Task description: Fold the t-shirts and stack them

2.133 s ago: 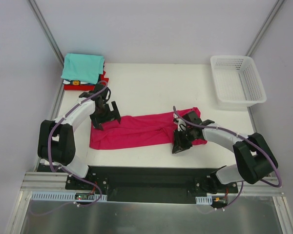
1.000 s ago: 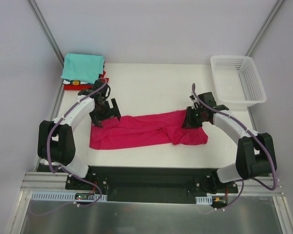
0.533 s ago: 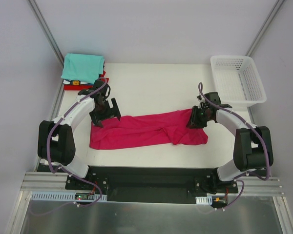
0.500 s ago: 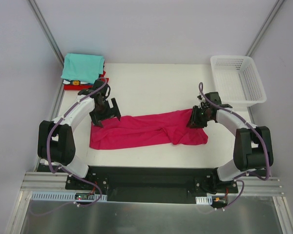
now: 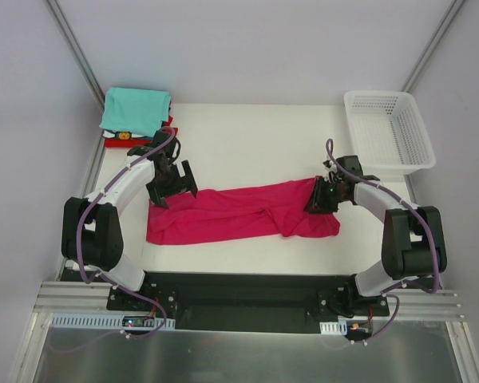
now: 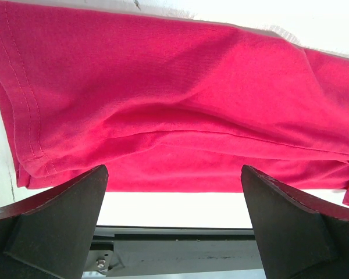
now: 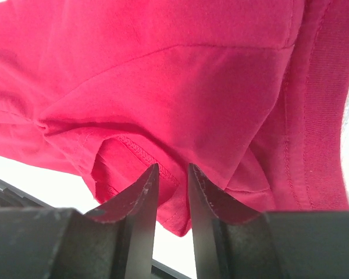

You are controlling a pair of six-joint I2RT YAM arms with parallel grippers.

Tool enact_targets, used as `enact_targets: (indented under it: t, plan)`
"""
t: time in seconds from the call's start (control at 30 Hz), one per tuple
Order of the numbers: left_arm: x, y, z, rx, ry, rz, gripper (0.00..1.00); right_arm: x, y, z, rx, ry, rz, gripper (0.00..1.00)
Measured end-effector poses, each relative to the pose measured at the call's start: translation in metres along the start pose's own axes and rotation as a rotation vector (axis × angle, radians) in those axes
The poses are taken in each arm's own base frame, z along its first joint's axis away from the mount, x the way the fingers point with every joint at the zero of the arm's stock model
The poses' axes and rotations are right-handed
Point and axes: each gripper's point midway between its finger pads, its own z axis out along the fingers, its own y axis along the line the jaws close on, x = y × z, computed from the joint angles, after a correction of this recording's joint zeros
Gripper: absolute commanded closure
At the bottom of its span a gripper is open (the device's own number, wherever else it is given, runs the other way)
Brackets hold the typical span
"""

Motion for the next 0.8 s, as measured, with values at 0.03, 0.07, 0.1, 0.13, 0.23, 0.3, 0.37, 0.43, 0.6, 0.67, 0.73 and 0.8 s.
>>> enact_targets:
  t: [0.03,0.07,0.1,0.13,0.23,0.3,0.37,0.43,0.6,0.67,0.73,0.8]
  plan:
    - [0.0,0.0,0.0,0.0,0.0,0.0,0.01,0.0014,-0.0003,0.0006,-0.001,0.003,0.002,0.7]
    - [0.0,0.0,0.0,0.0,0.0,0.0,0.01,0.0026,-0.0006,0.0013,-0.003,0.004,0.004,0.7]
    - [0.0,0.0,0.0,0.0,0.0,0.0,0.01,0.0037,-0.0008,0.0018,-0.005,0.006,0.004,0.7]
    - [0.0,0.0,0.0,0.0,0.0,0.0,0.01,0.0051,-0.001,0.0025,-0.007,0.009,0.005,0.7]
    - [0.0,0.0,0.0,0.0,0.0,0.0,0.01,0.0092,-0.0011,0.004,-0.015,0.017,0.011,0.71]
    - [0.0,0.0,0.0,0.0,0.0,0.0,0.01,0.011,-0.0014,0.0047,-0.017,0.022,0.014,0.71]
    - [0.0,0.0,0.0,0.0,0.0,0.0,0.01,0.0109,-0.001,0.0047,-0.019,0.021,0.015,0.71]
    - [0.0,0.0,0.0,0.0,0.0,0.0,0.01,0.0101,0.0003,0.0048,-0.026,0.018,0.015,0.71]
    - [0.0,0.0,0.0,0.0,0.0,0.0,0.01,0.0106,0.0016,0.0047,-0.033,0.021,0.015,0.71]
    - [0.0002,0.0001,0.0001,0.0,0.001,0.0,0.01,0.0107,0.0018,0.0046,-0.034,0.022,0.015,0.71]
    - [0.0006,0.0005,0.0004,-0.001,0.002,-0.001,0.01,0.0109,0.0021,0.0045,-0.036,0.023,0.015,0.71]
    - [0.0015,0.0011,0.001,-0.003,0.004,-0.001,0.01,0.0107,0.0025,0.004,-0.037,0.021,0.015,0.71]
